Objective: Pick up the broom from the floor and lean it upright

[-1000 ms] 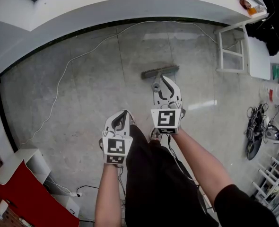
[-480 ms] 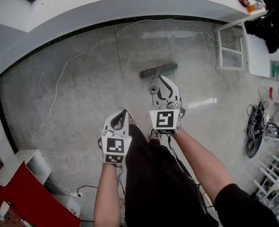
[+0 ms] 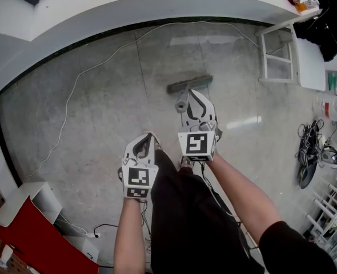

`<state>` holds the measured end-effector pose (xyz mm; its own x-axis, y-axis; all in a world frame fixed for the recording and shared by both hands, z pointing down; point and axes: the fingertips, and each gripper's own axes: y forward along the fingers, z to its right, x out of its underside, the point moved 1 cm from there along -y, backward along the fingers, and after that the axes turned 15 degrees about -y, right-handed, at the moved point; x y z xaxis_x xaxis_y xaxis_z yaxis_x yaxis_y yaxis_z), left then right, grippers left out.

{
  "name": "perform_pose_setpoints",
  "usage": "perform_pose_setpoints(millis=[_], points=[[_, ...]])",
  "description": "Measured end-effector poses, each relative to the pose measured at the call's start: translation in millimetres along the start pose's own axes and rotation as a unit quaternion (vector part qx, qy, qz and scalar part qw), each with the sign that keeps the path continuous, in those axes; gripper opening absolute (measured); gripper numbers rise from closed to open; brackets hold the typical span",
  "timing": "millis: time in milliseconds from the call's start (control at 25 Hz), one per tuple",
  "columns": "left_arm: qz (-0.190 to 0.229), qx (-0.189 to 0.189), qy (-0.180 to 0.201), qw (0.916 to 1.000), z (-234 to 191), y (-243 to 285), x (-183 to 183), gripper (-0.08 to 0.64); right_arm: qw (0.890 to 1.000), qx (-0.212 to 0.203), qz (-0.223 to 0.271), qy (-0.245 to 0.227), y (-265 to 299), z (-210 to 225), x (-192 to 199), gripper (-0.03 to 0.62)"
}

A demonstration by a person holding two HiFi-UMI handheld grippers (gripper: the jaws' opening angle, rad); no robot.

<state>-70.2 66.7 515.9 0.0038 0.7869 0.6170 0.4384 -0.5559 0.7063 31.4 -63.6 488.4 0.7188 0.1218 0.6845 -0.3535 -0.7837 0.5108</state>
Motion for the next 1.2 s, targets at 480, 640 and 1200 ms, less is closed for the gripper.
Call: perform_pose_setpoints(millis=[480, 640, 1200], points=[[-0.001, 0.001, 0.004, 1.0, 3, 5, -2, 0.006, 1.0, -0.004, 0.002, -0.004, -4, -4, 0, 0.075], [-0.003, 0.003, 0.006, 1.0, 9, 7, 0, 0.006, 1.0, -0.01, 0.002, -0.013, -6, -4, 5, 0.081], [-0.006, 0.003, 0.006, 1.0, 14, 9, 5, 0.006, 0.999, -0.02, 0.001, -0.03, -11, -10, 12, 0.115]])
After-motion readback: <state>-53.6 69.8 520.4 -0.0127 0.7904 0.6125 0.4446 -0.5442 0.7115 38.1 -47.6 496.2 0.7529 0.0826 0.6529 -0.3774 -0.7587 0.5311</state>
